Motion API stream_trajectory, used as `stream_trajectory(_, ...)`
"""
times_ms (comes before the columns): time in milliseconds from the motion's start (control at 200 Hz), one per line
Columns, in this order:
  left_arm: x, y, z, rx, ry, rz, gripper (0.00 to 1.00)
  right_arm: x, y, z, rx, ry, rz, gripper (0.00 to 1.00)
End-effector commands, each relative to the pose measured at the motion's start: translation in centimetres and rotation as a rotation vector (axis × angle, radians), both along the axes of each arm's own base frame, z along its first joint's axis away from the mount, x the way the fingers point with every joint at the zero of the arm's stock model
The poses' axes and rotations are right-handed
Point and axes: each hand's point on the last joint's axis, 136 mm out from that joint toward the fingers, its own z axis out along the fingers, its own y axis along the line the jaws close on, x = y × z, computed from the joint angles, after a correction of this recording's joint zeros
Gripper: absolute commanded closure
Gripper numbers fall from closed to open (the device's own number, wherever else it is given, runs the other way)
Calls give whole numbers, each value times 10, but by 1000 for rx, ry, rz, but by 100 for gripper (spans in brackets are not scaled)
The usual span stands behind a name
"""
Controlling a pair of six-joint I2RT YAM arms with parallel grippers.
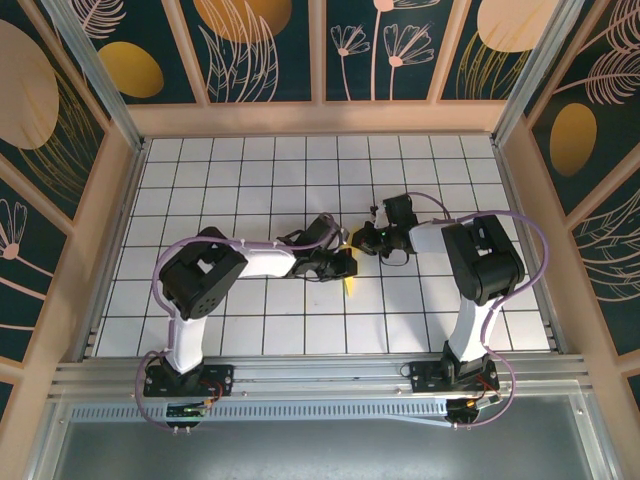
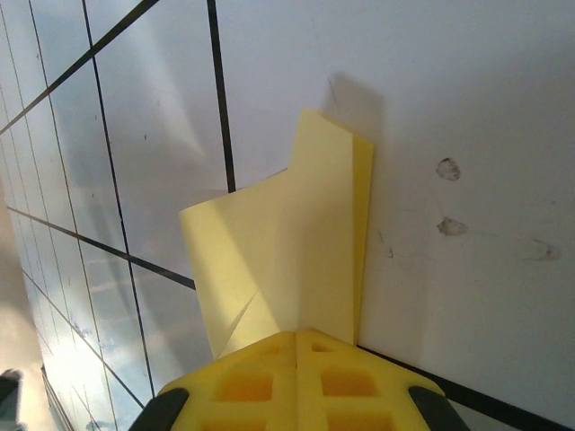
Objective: Fold a paper plane with a square sheet of paper (fold left side to right side)
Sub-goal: Fold the wing for the fifth time at the center of the table.
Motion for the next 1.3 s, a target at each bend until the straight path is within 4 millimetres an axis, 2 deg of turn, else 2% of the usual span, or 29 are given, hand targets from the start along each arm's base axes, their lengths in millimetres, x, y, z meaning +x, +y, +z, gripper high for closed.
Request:
stream_trajectory(0, 5, -5, -3, -13, -13, -20, 100, -20, -16, -29, -80, 88, -20, 100)
stream_trajectory(135, -3, 2, -13, 6, 18, -13, 100, -19, -16, -30, -84, 90, -23, 100)
stream_trajectory(295, -15, 5, -12, 4, 27, -15, 100, -18, -17, -32, -89, 94, -26, 100)
stream_trajectory(490, -30, -6, -6, -6, 28, -36, 100, -18, -18, -34, -100, 98, -30, 100)
stream_trajectory(851, -64, -15, -14, 15, 76, -64, 100, -20, -19, -37, -105, 105, -31, 100)
stream_trajectory(1291, -79, -19, -6, 28, 78, -97, 100, -19, -19, -39, -109, 110, -32, 100)
